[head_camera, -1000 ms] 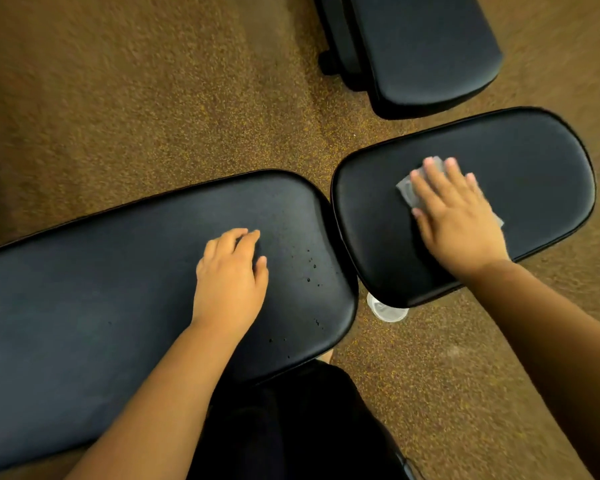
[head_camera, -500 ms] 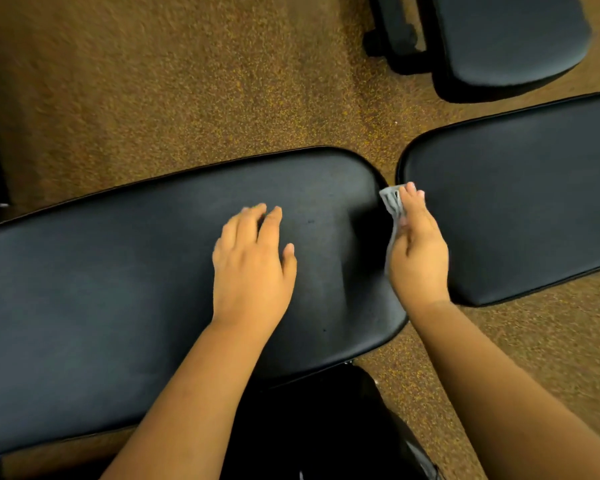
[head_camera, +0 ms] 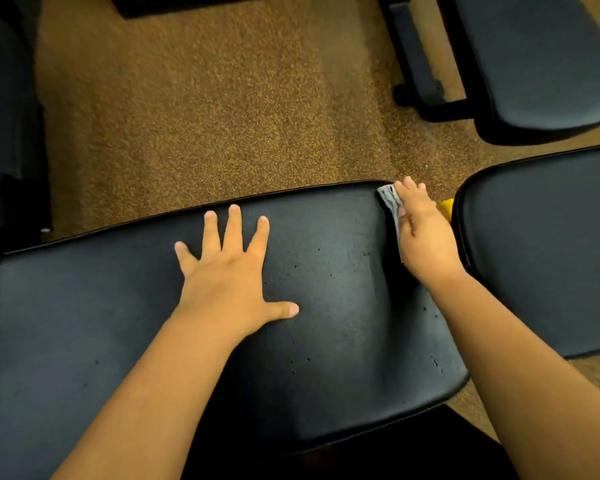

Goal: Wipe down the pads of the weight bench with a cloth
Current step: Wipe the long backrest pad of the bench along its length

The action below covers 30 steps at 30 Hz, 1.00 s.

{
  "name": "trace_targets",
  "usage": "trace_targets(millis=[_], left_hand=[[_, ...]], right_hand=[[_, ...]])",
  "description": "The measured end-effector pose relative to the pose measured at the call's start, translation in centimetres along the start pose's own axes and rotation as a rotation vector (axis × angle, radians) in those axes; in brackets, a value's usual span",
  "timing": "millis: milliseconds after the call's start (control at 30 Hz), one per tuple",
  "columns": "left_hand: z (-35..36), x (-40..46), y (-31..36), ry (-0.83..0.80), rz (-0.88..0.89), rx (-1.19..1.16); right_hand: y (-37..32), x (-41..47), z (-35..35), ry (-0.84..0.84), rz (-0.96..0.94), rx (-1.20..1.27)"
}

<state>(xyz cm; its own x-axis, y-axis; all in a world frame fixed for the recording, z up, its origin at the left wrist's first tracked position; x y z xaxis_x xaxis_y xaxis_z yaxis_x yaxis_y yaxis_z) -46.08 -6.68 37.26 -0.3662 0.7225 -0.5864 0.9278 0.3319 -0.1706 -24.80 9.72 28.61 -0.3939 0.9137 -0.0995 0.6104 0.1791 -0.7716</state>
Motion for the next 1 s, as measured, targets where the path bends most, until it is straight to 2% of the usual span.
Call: trace_targets(millis=[233,567,733,1000], left_hand=[[0.8,0.4,0.2,0.012,-0.011,0.087],[0.9,0.6,0.1,0.036,0.035,0.364],[1.1,0.3,0.2,0.053,0.010,0.362],[0.6,-0.6,0.6,0.049,-0.014,0.275]], right_hand=[[1.1,-0.1,0.3,0.026,-0.122,-0.135],[1.6,0.4,0.5,0.031,-0.240,-0.195],[2.0,0.8,0.7,0.044,-0.253,-0.202],[-0.6,-1.6,0.8,-0.040,-0.174,-0.252]])
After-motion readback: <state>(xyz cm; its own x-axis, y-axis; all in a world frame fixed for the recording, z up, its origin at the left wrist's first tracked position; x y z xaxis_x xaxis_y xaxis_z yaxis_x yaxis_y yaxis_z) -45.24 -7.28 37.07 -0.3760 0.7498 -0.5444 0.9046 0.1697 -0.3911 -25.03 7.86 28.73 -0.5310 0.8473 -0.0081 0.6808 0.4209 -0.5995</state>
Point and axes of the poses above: each hand's wrist, its own x-axis towards the middle knuckle, its own z-axis out of the palm, y = z × x, the point moved 3 cm from there along x, towards the middle knuckle, and after that the axes turned 8 degrees about x, right-handed, at the moved point
